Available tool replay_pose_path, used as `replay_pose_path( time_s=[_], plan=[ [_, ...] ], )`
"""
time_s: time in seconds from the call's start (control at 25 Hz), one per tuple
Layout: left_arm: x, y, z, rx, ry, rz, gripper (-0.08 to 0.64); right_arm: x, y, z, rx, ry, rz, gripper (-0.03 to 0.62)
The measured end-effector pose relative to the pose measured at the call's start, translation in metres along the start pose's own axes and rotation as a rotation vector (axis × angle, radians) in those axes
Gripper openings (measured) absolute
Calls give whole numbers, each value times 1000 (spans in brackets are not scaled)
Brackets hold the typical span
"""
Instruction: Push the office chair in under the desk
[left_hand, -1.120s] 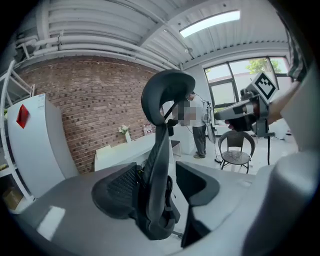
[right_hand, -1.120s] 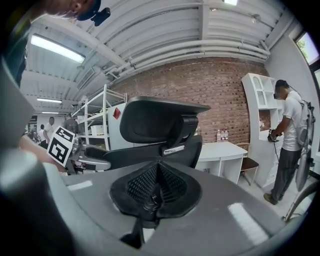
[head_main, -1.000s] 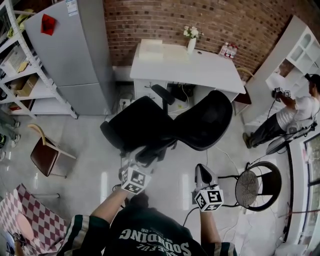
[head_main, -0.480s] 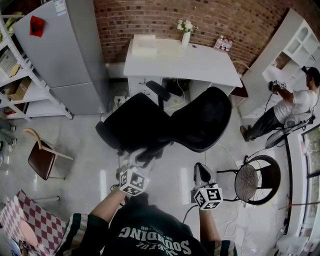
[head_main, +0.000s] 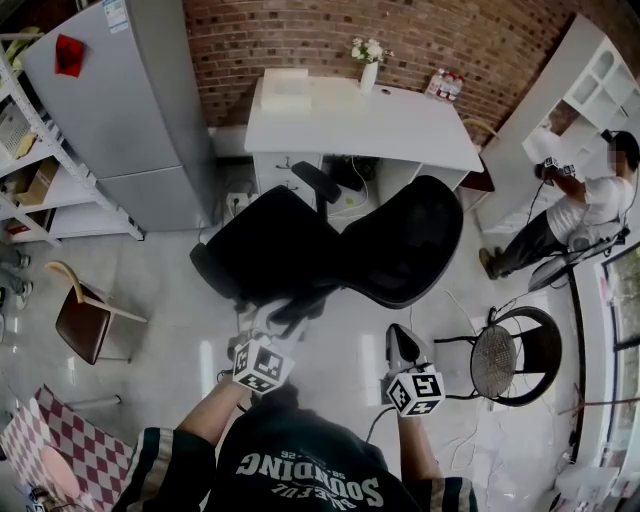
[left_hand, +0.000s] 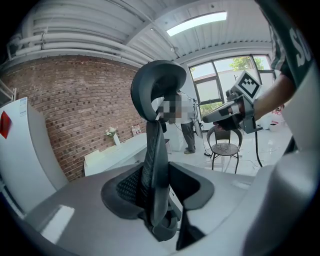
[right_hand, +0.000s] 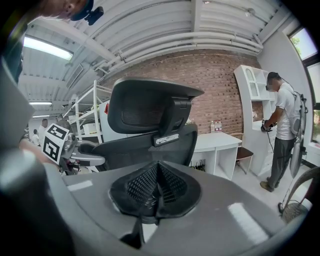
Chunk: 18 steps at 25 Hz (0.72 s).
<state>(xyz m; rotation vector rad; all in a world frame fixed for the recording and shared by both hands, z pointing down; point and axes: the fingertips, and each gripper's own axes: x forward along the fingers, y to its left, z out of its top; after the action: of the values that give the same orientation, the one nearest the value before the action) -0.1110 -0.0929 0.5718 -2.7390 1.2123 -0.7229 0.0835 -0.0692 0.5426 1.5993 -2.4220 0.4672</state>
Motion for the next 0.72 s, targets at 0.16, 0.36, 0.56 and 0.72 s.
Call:
replay_pose_path(
  time_s=[0.16,0.36,0.56,0.72],
  plan=[
    [-8,7,-4,7,-6,-11,152,4,3,0,-2,7,1,2],
    [-17,12,-10,21,-13,-39,153,7,6,-5,4,22,0,2],
    [-28,24,-17,31,-15,-64,156,14,8,-7,6,36,-7,2],
    [-37,34,-23,38,-20,-77,164,20,8,-13,8,56,-15,2]
  ],
)
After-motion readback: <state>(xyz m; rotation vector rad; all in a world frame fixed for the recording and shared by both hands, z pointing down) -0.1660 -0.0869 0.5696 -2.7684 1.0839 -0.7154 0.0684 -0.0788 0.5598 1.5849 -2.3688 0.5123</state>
